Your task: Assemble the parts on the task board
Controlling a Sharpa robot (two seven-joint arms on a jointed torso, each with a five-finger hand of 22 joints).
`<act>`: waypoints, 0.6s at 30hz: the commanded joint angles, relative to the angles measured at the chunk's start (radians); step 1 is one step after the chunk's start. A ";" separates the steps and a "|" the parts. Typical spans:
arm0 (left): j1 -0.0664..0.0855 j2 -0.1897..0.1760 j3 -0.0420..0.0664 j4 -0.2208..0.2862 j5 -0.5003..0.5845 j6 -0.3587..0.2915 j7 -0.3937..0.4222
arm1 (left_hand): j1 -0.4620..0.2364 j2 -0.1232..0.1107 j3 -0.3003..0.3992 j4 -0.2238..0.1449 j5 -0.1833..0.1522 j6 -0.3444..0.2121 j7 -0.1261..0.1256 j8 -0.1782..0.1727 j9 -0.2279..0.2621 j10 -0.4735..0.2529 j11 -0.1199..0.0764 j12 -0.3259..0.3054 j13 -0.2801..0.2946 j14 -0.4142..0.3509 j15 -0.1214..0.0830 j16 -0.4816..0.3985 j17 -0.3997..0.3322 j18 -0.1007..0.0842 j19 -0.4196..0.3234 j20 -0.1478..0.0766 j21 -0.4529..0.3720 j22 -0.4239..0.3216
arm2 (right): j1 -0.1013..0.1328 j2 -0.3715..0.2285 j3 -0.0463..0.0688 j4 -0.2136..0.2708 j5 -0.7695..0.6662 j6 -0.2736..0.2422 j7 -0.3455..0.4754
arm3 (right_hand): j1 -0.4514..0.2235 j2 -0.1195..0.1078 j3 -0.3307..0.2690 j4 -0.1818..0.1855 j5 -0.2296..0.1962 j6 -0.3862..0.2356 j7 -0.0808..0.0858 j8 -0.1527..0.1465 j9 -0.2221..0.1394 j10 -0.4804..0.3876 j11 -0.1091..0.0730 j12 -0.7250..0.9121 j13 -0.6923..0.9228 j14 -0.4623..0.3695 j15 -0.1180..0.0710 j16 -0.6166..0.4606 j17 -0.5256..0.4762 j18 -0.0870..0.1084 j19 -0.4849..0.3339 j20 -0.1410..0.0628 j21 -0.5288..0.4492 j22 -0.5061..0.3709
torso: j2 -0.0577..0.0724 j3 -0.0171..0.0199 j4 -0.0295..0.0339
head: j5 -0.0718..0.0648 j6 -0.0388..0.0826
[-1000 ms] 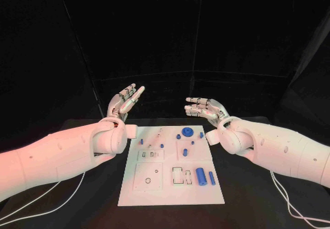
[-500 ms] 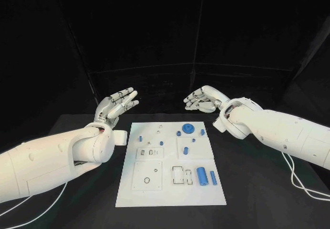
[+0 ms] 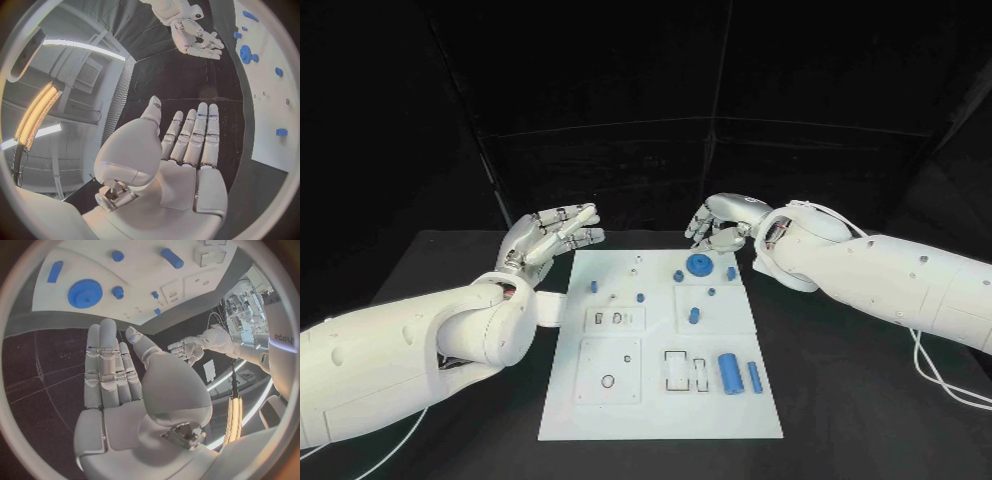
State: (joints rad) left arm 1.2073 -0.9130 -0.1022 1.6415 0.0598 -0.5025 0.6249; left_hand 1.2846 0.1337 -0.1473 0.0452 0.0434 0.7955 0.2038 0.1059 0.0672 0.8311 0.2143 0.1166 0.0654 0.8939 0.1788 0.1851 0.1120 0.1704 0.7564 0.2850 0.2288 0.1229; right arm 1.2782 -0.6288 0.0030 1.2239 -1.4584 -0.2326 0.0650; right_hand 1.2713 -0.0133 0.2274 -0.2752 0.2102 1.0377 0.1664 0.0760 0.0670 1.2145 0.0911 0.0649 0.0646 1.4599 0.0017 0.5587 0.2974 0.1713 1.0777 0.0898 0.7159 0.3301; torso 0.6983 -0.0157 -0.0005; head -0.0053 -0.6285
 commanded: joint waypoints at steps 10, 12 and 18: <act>0.000 0.001 0.000 0.042 -0.012 0.069 -0.014 | 0.006 0.013 0.007 -0.007 0.004 0.010 0.061 -0.022 -0.003 0.015 0.005 -0.009 -0.001 0.050 -0.005 0.014 -0.002 0.011 0.045 -0.004 0.007 -0.003 | 0.005 0.013 0.001 0.029 -0.202 0.115 -0.087 | -0.003 -0.016 -0.001 0.002 -0.010 -0.036 -0.001 -0.011 0.000 -0.089 0.010 0.007 0.000 0.037 0.010 0.312 0.258 0.012 0.008 0.008 0.116 0.063 | 0.049 -0.0019 0.0020 | -0.008 0.008; 0.000 0.000 0.000 0.046 -0.011 0.080 -0.014 | 0.008 0.017 0.011 -0.008 0.004 0.026 0.059 -0.021 -0.002 0.022 0.003 -0.006 0.000 0.057 -0.008 0.017 -0.002 0.011 0.052 -0.006 0.007 -0.004 | 0.005 0.016 0.001 0.029 -0.204 0.121 -0.086 | -0.004 -0.016 -0.001 0.002 -0.012 -0.038 -0.001 -0.012 -0.001 -0.090 0.010 0.008 0.000 0.034 0.010 0.348 0.296 0.012 0.007 0.008 0.126 0.068 | 0.052 -0.0010 0.0014 | -0.009 0.009; 0.000 -0.003 0.000 0.056 -0.010 0.102 -0.015 | 0.008 0.019 0.013 -0.010 0.004 0.042 0.057 -0.020 -0.001 0.029 0.001 -0.002 0.000 0.061 -0.009 0.018 -0.003 0.011 0.058 -0.007 0.007 -0.005 | 0.005 0.025 0.001 0.029 -0.206 0.134 -0.080 | -0.005 -0.014 0.000 0.004 -0.013 -0.044 -0.002 -0.011 0.000 -0.086 0.009 0.011 0.001 0.037 0.009 0.457 0.416 0.012 0.009 0.008 0.154 0.083 | 0.058 -0.0015 0.0017 | -0.008 0.011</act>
State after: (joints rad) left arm 1.2060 -0.9150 -0.1026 1.6935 0.0542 -0.4437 0.6080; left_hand 1.2951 0.1443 -0.1391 0.0370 0.0434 0.8311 0.2107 0.0864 0.0650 0.8516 0.2152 0.1117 0.0642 0.9476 0.1717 0.1968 0.1089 0.1702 0.8062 0.2792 0.2326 0.1193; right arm 1.2802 -0.6057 0.0027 1.2510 -1.6394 -0.1288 -0.0113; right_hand 1.2699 -0.0247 0.2275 -0.2752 0.2037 1.0002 0.1648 0.0658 0.0656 1.1306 0.0999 0.0719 0.0643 1.4635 0.0052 1.0048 0.7007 0.1713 1.0851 0.0929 0.8669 0.4116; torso 0.7512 -0.0173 0.0012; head -0.0133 -0.6174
